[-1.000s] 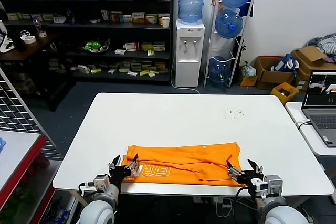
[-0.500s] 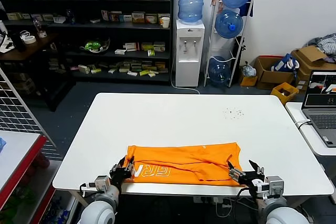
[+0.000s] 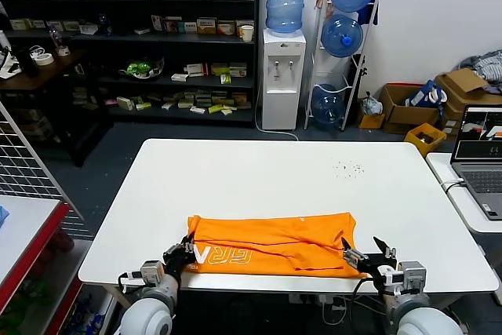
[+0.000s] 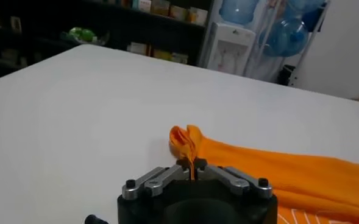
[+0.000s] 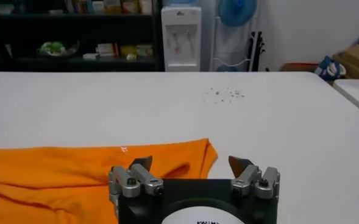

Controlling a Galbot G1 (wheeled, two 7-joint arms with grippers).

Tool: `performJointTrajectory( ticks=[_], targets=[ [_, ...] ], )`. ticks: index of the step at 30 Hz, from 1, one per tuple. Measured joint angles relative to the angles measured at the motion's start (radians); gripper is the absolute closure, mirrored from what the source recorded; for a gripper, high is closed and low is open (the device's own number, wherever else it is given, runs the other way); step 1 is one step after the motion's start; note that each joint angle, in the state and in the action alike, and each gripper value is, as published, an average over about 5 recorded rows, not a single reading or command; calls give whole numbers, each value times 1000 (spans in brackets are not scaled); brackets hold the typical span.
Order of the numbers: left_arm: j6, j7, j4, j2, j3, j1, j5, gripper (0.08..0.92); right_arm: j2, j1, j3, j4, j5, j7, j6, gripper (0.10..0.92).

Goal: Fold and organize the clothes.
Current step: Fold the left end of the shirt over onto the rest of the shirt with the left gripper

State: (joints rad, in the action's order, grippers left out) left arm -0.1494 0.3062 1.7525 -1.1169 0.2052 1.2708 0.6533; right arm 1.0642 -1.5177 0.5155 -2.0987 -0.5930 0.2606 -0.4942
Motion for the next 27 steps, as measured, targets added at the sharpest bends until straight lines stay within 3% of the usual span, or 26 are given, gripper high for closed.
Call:
performJointTrajectory(
  ticks=[11,21,27],
  targets=[
    [-39,22,83,218,100,14,114,879,20,36,-22,16,9,0,18,203],
    [-26,-5,-11,415,231,35,169,879,26,56,-33,36,14,-3,33,203],
    [-30,3,-34,471,259,41,190,879,35,64,-40,48,23,-3,36,203]
  ],
)
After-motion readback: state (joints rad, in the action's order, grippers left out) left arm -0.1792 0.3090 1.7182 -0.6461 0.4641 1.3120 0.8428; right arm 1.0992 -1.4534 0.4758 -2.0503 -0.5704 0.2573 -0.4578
